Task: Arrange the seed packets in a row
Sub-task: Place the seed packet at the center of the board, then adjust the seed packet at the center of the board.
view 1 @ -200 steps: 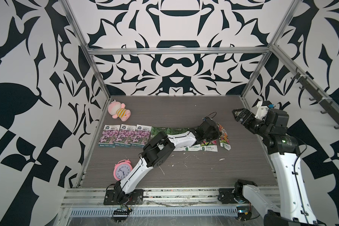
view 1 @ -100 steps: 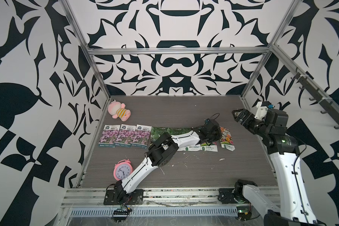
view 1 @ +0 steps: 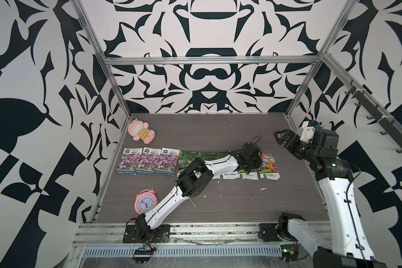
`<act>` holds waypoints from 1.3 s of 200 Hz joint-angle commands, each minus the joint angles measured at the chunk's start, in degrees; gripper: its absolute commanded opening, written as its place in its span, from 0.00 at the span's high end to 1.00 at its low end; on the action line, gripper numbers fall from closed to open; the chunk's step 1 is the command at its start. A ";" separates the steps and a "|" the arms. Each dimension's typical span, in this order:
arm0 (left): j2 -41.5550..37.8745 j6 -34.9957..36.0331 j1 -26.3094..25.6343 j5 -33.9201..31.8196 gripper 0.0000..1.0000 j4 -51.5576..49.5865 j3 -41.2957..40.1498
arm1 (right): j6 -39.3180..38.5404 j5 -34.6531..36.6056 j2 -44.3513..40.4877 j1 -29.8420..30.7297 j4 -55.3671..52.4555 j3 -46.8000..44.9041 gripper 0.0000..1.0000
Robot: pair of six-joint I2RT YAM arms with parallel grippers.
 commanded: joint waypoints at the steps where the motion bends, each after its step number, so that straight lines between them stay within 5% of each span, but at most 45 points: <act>1: 0.19 1.20 0.00 -1.32 0.77 -2.98 1.08 | -0.32 -0.74 -0.80 0.11 1.38 0.37 0.01; 78: -2.36 2.84 -0.01 -1.79 0.61 -4.44 -0.31 | 0.30 -2.14 0.08 0.03 1.91 -0.15 0.01; 185: -18.68 10.12 -0.05 -6.15 0.49 -6.90 -10.50 | 0.48 -0.92 0.25 0.07 2.43 -0.70 0.01; 214: -26.29 20.04 0.18 -17.12 0.43 -16.32 -11.99 | -0.34 -0.81 0.30 0.10 1.84 0.54 0.01; 260: -45.08 31.52 3.98 -32.45 0.32 -21.42 -25.72 | -3.25 3.37 -0.66 0.06 0.35 2.66 0.01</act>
